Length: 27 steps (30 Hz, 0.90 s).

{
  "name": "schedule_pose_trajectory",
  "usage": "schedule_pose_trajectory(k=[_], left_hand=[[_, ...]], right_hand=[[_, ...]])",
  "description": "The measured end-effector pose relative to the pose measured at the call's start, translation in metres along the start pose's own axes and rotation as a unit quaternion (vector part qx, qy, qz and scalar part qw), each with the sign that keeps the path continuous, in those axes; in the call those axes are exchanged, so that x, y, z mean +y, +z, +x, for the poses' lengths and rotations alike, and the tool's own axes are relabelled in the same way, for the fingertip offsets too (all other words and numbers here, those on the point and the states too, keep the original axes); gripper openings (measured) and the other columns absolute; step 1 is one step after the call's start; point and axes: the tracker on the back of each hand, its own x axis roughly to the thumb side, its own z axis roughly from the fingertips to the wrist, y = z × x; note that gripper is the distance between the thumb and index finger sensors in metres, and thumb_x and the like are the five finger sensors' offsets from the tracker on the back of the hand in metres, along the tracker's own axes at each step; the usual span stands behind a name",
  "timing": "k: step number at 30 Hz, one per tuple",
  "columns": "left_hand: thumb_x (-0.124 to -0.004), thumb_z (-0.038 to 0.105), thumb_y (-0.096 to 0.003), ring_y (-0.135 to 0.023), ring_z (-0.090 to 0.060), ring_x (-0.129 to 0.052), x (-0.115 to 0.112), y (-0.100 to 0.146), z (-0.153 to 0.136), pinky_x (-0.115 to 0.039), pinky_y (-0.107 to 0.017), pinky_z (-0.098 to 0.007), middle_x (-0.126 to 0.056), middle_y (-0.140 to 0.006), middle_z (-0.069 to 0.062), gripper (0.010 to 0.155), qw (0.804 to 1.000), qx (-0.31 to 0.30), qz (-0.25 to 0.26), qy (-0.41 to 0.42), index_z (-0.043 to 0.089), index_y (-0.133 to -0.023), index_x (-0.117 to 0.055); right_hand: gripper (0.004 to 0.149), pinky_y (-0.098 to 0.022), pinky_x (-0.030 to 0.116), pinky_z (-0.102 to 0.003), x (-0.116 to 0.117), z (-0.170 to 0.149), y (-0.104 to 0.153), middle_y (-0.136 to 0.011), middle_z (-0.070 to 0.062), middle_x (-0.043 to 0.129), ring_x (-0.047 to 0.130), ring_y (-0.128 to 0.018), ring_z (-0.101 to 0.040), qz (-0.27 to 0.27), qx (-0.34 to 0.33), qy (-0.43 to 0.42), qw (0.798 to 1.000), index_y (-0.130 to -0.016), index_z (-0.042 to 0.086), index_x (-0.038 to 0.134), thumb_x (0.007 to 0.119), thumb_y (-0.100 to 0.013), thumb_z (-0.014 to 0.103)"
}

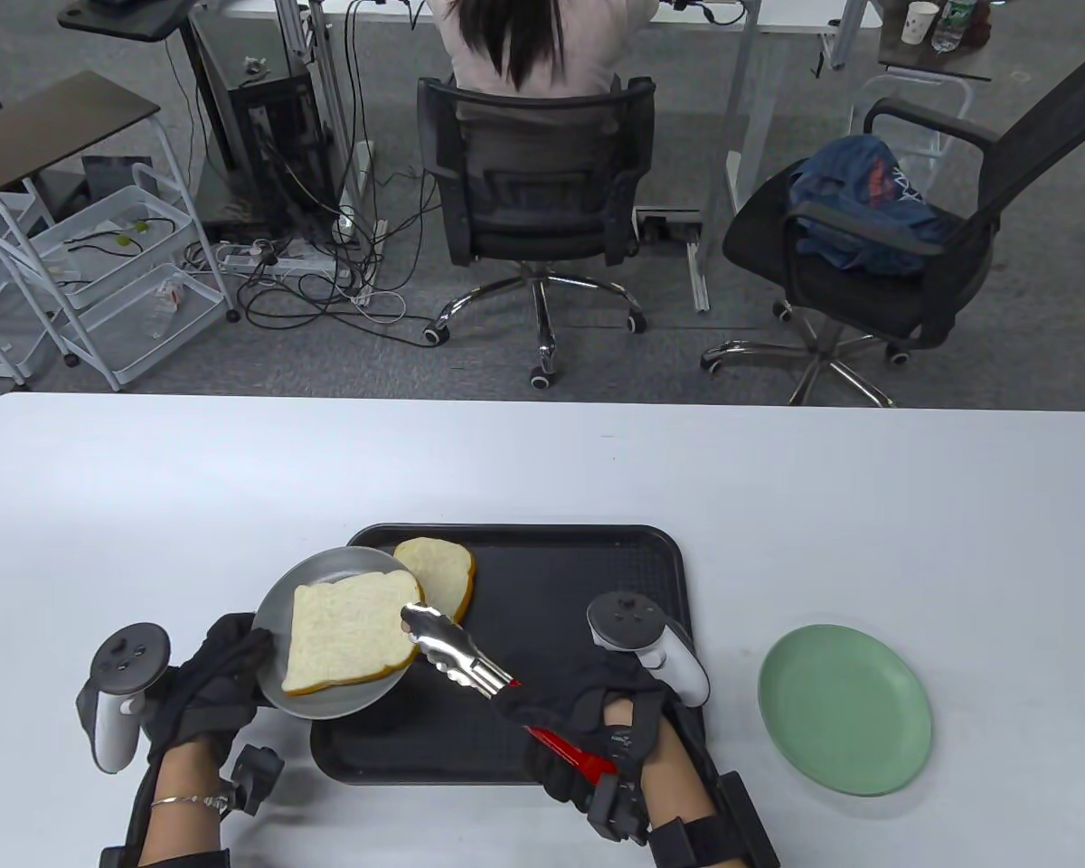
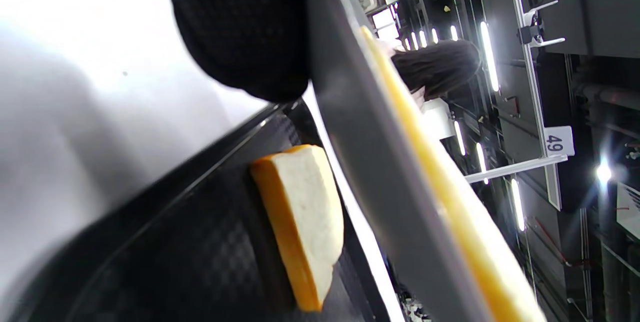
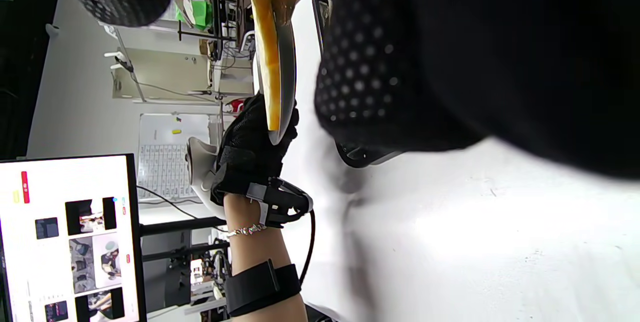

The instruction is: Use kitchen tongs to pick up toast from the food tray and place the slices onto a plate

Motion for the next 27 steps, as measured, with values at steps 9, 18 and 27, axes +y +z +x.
schedule_pose_trajectory(k=[9, 18, 27], left_hand=[[-0.059, 0.026, -0.0716, -0.056, -0.02, -0.105, 0.01, 0.004, -0.004, -0.098, -0.041, -0.02, -0.088, -0.087, -0.016, 0.05, 1.0, -0.002, 0.021, 0.023, 0.0, -0.113, -0.048], [-0.06, 0.026, -0.0716, -0.056, -0.02, -0.105, 0.016, 0.006, -0.004, -0.098, -0.041, -0.02, -0.087, -0.087, -0.017, 0.05, 0.999, -0.006, 0.032, 0.034, 0.0, -0.113, -0.048], [-0.06, 0.026, -0.0714, -0.056, -0.021, -0.105, 0.018, 0.007, -0.004, -0.098, -0.04, -0.021, -0.087, -0.087, -0.017, 0.05, 0.999, -0.007, 0.039, 0.034, 0.0, -0.113, -0.048]], right_hand=[[0.092, 0.003, 0.094, -0.036, -0.016, -0.024, 0.014, -0.047, -0.035, 0.092, 0.101, -0.012, -0.032, -0.027, 0.016, -0.03, 0.999, -0.088, -0.016, 0.053, 0.072, -0.045, 0.063], [0.092, 0.004, 0.094, -0.036, -0.012, -0.07, 0.0, -0.046, -0.037, 0.091, 0.101, -0.012, -0.032, -0.024, 0.087, -0.056, 0.994, -0.088, -0.018, 0.051, 0.069, -0.047, 0.062], [0.089, 0.003, 0.095, -0.036, 0.001, -0.075, -0.033, -0.047, -0.037, 0.09, 0.101, -0.013, -0.033, -0.005, 0.103, -0.075, 0.992, -0.089, -0.017, 0.05, 0.067, -0.048, 0.06]])
